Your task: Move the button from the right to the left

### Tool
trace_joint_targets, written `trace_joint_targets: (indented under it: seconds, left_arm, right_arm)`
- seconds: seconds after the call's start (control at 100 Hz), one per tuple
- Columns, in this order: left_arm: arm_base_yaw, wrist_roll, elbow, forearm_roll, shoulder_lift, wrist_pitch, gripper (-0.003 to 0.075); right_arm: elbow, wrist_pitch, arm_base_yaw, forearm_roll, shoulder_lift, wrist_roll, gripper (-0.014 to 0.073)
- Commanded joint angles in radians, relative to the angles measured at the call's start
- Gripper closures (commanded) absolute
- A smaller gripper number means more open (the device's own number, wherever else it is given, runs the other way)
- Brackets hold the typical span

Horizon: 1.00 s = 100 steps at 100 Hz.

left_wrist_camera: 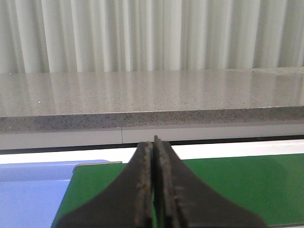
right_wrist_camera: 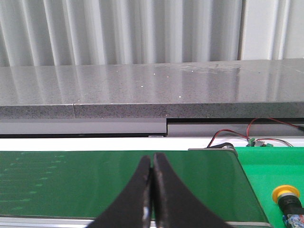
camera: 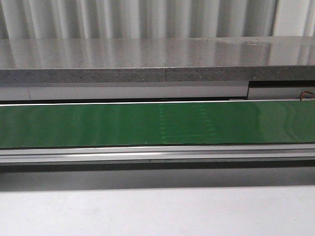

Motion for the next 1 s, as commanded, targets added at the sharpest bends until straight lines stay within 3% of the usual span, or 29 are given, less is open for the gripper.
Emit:
trace_joint_targets:
  seconds: [0.0,0.72,0.85,0.99]
  left_arm:
    - [-0.005,-0.007,0.024,-0.010,-0.034,-0.080,0.0740]
    - [-0.005,-0.007,0.024,-0.010,-0.034,-0.080,0.0740]
    - [-0.005,-0.007,0.024,-0.010,-0.034,-0.080,0.0740]
    - [-0.005,-0.007,0.024,-0.010,-0.034,-0.080,0.0740]
  right_arm:
    - [-0.016,-0.082,-0.002,-0.001,-0.016,-0.006,0.0653]
    - [-0.025,-0.117,-0.002,0.005,-0.016,-0.006,0.0653]
    - [-0.118,0.105,-0.002,0.109,0.007,-0.006,0.0653]
    - [-0.291,0.370,-0.002,0.130,0.117,-0.006,0.0653]
